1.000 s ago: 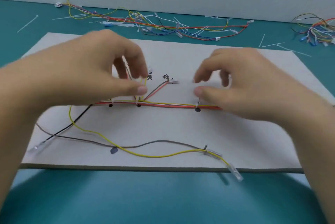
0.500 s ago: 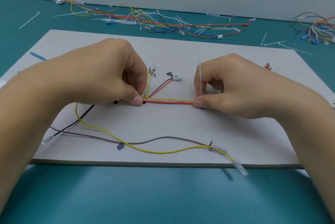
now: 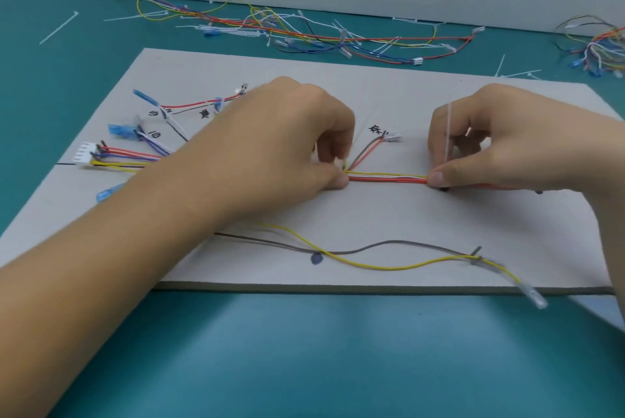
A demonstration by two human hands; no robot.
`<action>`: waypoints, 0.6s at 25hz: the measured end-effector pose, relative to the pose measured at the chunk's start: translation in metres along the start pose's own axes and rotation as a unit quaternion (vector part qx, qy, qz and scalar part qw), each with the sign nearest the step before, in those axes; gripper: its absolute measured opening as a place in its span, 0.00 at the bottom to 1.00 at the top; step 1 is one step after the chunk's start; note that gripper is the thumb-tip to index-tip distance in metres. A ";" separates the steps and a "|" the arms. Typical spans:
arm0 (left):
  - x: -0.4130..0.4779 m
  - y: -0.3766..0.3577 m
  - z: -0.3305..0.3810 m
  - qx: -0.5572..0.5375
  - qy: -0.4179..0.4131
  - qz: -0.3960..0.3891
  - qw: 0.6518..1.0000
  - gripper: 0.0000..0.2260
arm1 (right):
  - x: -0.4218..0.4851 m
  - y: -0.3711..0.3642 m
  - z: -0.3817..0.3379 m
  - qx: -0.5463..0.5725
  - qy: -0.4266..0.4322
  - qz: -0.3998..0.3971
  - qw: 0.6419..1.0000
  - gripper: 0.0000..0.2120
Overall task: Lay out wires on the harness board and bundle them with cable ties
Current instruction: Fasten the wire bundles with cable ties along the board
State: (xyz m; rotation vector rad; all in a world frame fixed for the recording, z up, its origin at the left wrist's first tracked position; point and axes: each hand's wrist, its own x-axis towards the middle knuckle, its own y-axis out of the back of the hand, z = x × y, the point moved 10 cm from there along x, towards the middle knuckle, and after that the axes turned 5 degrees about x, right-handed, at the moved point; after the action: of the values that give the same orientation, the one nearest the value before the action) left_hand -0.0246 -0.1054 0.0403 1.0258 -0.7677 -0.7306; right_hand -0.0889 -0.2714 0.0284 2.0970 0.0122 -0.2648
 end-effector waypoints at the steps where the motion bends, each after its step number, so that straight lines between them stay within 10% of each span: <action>1: -0.003 0.007 0.005 0.011 -0.016 0.032 0.999 0.10 | 0.001 -0.001 0.003 0.004 -0.002 -0.004 1.000 0.10; 6: -0.023 0.030 0.060 0.029 -0.093 0.132 0.986 0.14 | -0.001 0.026 -0.004 0.042 0.067 0.116 0.990 0.10; 11: -0.030 -0.032 0.078 -0.021 -0.148 -0.121 0.981 0.12 | -0.004 0.034 -0.019 0.067 0.134 0.195 0.969 0.05; 15: -0.032 -0.039 0.068 -0.056 -0.113 -0.153 0.980 0.09 | -0.001 0.023 -0.029 0.064 0.155 0.177 0.970 0.03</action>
State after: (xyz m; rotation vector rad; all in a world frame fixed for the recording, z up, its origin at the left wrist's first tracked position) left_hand -0.1048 -0.1243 0.0190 0.9787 -0.7612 -1.1586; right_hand -0.0822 -0.2586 0.0622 2.2028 -0.1943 0.2854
